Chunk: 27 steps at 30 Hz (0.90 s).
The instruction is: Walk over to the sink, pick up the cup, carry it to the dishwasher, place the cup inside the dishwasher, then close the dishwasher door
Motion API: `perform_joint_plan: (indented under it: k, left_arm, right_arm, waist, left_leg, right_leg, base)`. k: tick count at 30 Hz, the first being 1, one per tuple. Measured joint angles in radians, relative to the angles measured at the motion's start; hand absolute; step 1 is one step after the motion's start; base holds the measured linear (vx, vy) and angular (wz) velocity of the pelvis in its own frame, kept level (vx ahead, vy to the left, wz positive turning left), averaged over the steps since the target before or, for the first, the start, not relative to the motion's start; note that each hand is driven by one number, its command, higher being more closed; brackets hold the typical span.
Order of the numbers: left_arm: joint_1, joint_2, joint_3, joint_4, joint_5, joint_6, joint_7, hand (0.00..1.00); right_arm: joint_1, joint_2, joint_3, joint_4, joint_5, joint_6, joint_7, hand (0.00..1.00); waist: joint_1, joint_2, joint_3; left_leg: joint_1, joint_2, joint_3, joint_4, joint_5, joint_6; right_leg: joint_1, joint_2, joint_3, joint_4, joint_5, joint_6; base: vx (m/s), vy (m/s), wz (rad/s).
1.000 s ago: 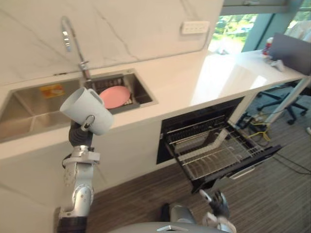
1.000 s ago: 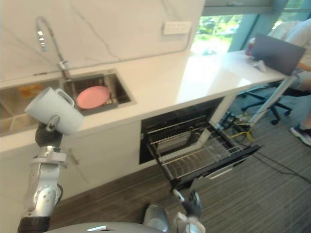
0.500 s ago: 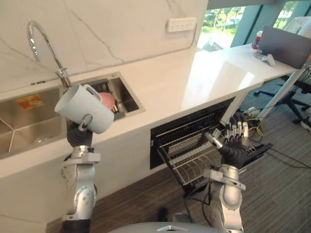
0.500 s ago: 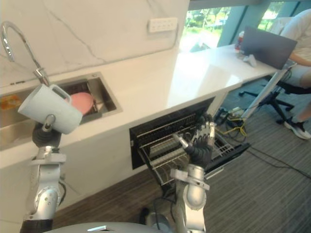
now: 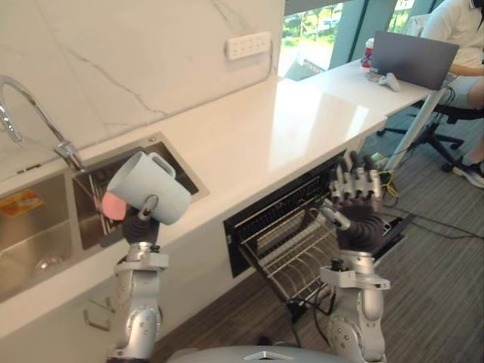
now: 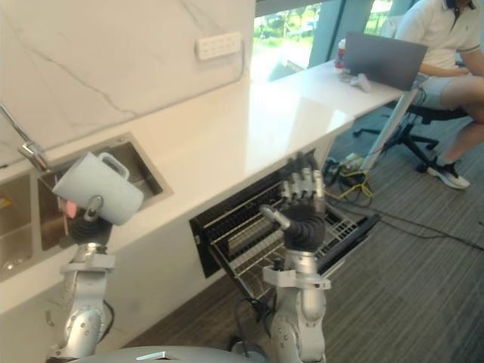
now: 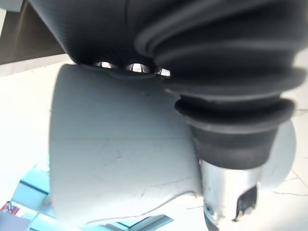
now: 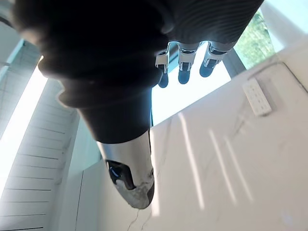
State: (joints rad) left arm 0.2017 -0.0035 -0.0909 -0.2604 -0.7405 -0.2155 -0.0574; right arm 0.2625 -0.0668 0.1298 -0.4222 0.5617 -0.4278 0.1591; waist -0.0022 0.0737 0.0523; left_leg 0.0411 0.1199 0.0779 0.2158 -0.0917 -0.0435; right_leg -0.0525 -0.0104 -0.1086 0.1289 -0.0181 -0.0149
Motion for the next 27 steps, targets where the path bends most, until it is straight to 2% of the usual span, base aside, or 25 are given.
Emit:
perform_joint_plan:
  k: [2, 3, 6, 8, 9, 12, 15, 17, 18, 20, 23, 27]
  left_arm:
    - [-0.028, -0.006, -0.058, -0.002, 0.001, 0.0, -0.005, 1.0]
    - [-0.051, -0.006, -0.077, -0.002, 0.001, 0.0, -0.008, 1.0]
    - [-0.111, 0.017, -0.126, 0.001, 0.008, 0.007, -0.019, 1.0]
    - [-0.126, 0.027, -0.147, 0.003, 0.019, 0.011, -0.023, 1.0]
    - [-0.145, 0.027, -0.16, 0.009, 0.044, 0.016, -0.02, 1.0]
    - [-0.174, 0.027, -0.176, 0.033, 0.098, 0.018, 0.007, 1.0]
    - [-0.198, 0.027, -0.195, 0.068, 0.212, 0.019, 0.1, 1.0]
    - [-0.224, 0.029, -0.207, 0.095, 0.358, 0.019, 0.198, 1.0]
    - [-0.232, 0.031, -0.209, 0.1, 0.391, 0.019, 0.22, 1.0]
    - [-0.267, 0.034, -0.218, 0.117, 0.538, 0.019, 0.333, 1.0]
    - [-0.3, 0.034, -0.225, 0.118, 0.648, 0.019, 0.431, 1.0]
    - [-0.323, 0.033, -0.227, 0.119, 0.69, 0.02, 0.527, 1.0]
  right_arm:
    - [-0.014, -0.003, 0.037, 0.0, 0.029, 0.036, 0.011, 0.0]
    - [-0.032, -0.001, 0.042, 0.003, 0.035, 0.052, 0.011, 0.0]
    - [-0.084, 0.012, 0.06, 0.003, 0.073, 0.09, 0.032, 0.0]
    - [-0.098, 0.019, 0.062, 0.003, 0.099, 0.113, 0.053, 0.0]
    - [-0.113, 0.019, 0.064, 0.004, 0.119, 0.146, 0.074, 0.0]
    - [-0.124, 0.016, 0.066, 0.006, 0.139, 0.189, 0.1, 0.0]
    - [-0.134, -0.007, 0.074, 0.007, 0.149, 0.236, 0.104, 0.0]
    - [-0.147, -0.035, 0.08, 0.008, 0.148, 0.263, 0.106, 0.0]
    - [-0.151, -0.039, 0.084, 0.008, 0.148, 0.265, 0.106, 0.0]
    - [-0.166, -0.054, 0.086, 0.008, 0.148, 0.279, 0.102, 0.0]
    - [-0.171, -0.069, 0.091, 0.008, 0.145, 0.285, 0.078, 0.0]
    - [-0.198, -0.068, 0.104, 0.01, 0.129, 0.309, 0.032, 0.0]
  waist:
    - [-0.002, 0.004, -0.031]
    - [-0.001, -0.004, -0.034]
    - [-0.002, -0.053, -0.03]
    - [-0.007, -0.072, -0.041]
    - [-0.007, -0.074, -0.044]
    - [-0.014, -0.068, -0.043]
    - [-0.021, -0.063, -0.043]
    - [-0.029, -0.066, -0.042]
    - [-0.032, -0.067, -0.041]
    - [-0.032, -0.068, -0.041]
    - [-0.035, -0.068, -0.041]
    - [-0.037, -0.071, -0.039]
  left_leg:
    - [0.038, -0.012, 0.015, -0.1, -0.018, -0.029]
    - [0.041, -0.026, 0.026, -0.118, -0.01, -0.023]
    - [0.043, -0.063, 0.036, -0.139, -0.001, -0.005]
    - [0.051, -0.075, 0.042, -0.151, 0.002, 0.0]
    - [0.052, -0.083, 0.056, -0.151, 0.0, 0.005]
    - [0.051, -0.091, 0.068, -0.15, -0.007, 0.015]
    - [0.051, -0.093, 0.098, -0.147, -0.016, 0.023]
    - [0.051, -0.094, 0.118, -0.141, -0.025, 0.025]
    - [0.05, -0.094, 0.121, -0.136, -0.028, 0.025]
    - [0.05, -0.092, 0.14, -0.121, -0.041, 0.024]
    - [0.049, -0.09, 0.143, -0.112, -0.049, 0.022]
    - [0.049, -0.089, 0.147, -0.111, -0.051, 0.022]
  right_leg:
    - [-0.014, -0.014, 0.008, 0.0, 0.005, 0.035]
    - [-0.019, -0.027, 0.011, 0.001, 0.009, 0.041]
    - [-0.019, -0.061, 0.017, -0.017, 0.035, 0.068]
    - [-0.018, -0.07, 0.022, -0.023, 0.038, 0.075]
    - [-0.02, -0.072, 0.037, -0.032, 0.045, 0.083]
    - [-0.017, -0.072, 0.054, -0.069, 0.067, 0.089]
    - [-0.011, -0.065, 0.088, -0.123, 0.103, 0.089]
    - [-0.001, -0.061, 0.108, -0.164, 0.127, 0.084]
    - [0.003, -0.06, 0.111, -0.173, 0.133, 0.084]
    - [0.006, -0.055, 0.125, -0.196, 0.144, 0.08]
    - [0.015, -0.053, 0.126, -0.216, 0.153, 0.079]
    - [0.012, -0.051, 0.131, -0.216, 0.154, 0.08]
  base:
    - [0.09, 0.24, -0.01]
    - [0.08, 0.242, 0.02]
    - [0.04, 0.174, -0.03]
    - [0.04, 0.124, -0.07]
    - [0.03, 0.083, -0.19]
    - [0.0, 0.063, -0.24]
    - [-0.02, 0.046, -0.35]
    - [-0.03, 0.018, -0.29]
    - [-0.03, 0.012, -0.24]
    - [-0.05, 0.006, -0.25]
    - [-0.03, -0.008, -0.09]
    - [-0.01, -0.003, -0.03]
